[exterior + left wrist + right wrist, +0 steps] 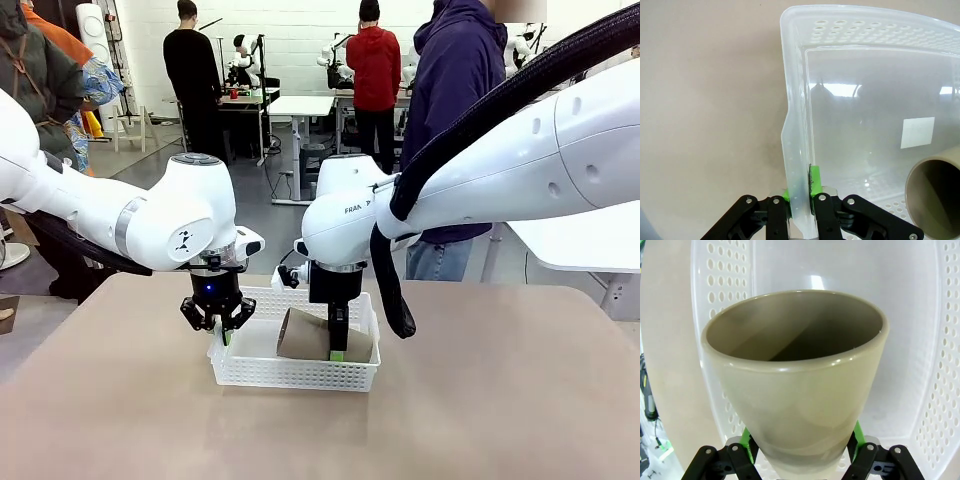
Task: Clean and organize the cups into the basket.
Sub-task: Pick up the Organizing basket and move it to the center of the table, then pick up the Reusable plastic cup from the right side of the table and place it inside the Organizing basket, then pick up the Reusable plastic cup from the right side of the table and stack it inside the Organizing basket in the center of the table.
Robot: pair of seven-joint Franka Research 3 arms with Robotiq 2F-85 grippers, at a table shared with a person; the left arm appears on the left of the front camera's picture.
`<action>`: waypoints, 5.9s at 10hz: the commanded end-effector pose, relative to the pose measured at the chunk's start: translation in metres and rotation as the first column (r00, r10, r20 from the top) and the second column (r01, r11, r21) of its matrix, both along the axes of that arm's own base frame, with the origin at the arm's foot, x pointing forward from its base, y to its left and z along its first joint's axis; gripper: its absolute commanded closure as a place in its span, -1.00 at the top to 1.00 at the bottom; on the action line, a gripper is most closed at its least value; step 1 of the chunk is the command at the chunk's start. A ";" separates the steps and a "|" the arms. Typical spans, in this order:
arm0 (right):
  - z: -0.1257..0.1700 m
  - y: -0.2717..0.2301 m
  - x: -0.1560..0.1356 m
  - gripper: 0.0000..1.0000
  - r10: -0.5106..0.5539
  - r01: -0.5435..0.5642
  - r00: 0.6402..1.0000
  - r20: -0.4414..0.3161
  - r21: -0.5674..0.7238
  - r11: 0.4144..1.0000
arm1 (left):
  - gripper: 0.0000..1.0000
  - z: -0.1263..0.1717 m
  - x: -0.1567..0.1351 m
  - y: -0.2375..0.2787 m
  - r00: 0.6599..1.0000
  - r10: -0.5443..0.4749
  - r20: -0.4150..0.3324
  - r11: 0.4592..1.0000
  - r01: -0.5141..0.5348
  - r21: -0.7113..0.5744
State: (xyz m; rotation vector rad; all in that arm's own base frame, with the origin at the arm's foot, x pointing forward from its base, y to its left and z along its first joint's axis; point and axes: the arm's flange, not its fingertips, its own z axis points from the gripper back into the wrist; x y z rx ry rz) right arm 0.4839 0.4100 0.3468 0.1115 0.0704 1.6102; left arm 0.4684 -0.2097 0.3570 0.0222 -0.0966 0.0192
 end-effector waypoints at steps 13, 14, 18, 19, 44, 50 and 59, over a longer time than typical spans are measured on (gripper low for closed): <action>0.089 -0.083 -0.004 1.00 0.073 -0.103 0.992 0.107 0.309 0.946 | -1.00 0.001 0.000 0.000 1.000 -0.008 0.003 1.000 0.008 0.003; 0.099 -0.109 -0.002 1.00 0.042 -0.084 0.992 0.120 0.376 0.923 | -1.00 0.001 0.000 0.000 1.000 -0.008 0.003 1.000 0.008 0.003; 0.095 -0.201 -0.005 1.00 -0.068 0.005 0.994 0.090 0.565 0.825 | -1.00 0.001 0.000 0.000 1.000 -0.008 0.003 1.000 0.008 0.003; 0.091 -0.221 -0.007 1.00 -0.097 0.025 0.992 0.085 0.615 0.788 | -1.00 0.001 0.000 0.000 1.000 -0.008 0.003 1.000 0.008 0.003; 0.069 -0.538 -0.094 1.00 -0.434 0.150 0.900 -0.044 0.965 0.213 | -1.00 0.001 0.000 0.000 1.000 -0.008 0.003 1.000 0.008 0.003; 0.074 -0.561 -0.098 1.00 -0.458 0.150 0.888 -0.046 0.970 0.193 | -1.00 0.001 0.000 0.000 1.000 -0.008 0.003 1.000 0.008 0.003; 0.074 -0.561 -0.098 1.00 -0.458 0.150 0.888 -0.046 0.970 0.193 | -1.00 0.001 0.000 0.000 1.000 -0.008 0.003 1.000 0.008 0.003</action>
